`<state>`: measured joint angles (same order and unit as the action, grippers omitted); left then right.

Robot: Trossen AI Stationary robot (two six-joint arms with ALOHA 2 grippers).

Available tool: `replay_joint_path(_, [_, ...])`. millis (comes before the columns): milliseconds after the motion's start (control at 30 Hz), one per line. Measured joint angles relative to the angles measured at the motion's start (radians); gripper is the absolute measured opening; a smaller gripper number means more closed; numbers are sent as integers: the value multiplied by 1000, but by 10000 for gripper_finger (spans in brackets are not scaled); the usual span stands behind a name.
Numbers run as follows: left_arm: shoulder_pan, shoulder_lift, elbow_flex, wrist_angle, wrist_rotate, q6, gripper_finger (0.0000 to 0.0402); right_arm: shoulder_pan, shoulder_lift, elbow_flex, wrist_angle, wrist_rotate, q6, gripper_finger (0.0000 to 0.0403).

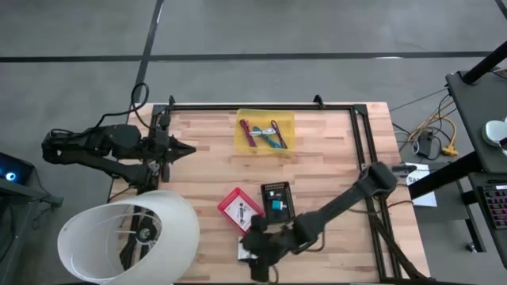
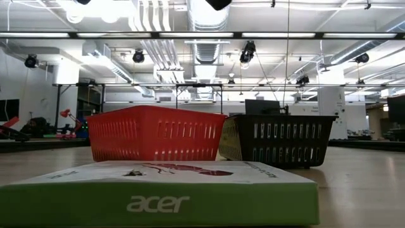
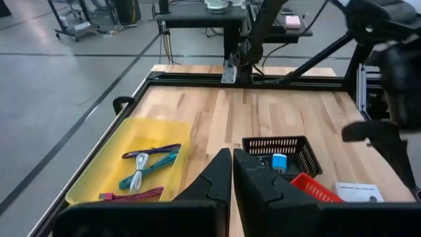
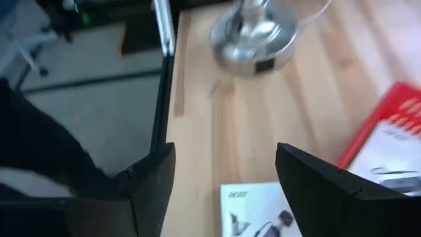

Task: Pick and place items into bin
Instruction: Put the card reader box into the red bin

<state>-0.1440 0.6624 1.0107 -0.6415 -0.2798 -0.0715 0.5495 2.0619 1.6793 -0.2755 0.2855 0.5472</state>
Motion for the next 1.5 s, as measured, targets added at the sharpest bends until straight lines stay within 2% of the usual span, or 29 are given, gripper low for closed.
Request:
replay_joint_path(233, [0,0,-4,-6,0,2,0,2,183,228,-232,-111,4,247])
replay_joint_path(367, [0,-6,-4,-6,0,8,0,6,275,359,-365,-116,1,247])
replay_joint_path(600, [0,-18,-4,-6,0,9,0,11,375,479,-474,-167,4,246])
replay_joint_path(900, [0,-28,-4,-6,-1,9,0,11,400,491,-537,-164,30,246])
replay_joint_path(1500, [0,-72,-4,-6,-1,8,0,17,400,446,-481,-166,29,238])
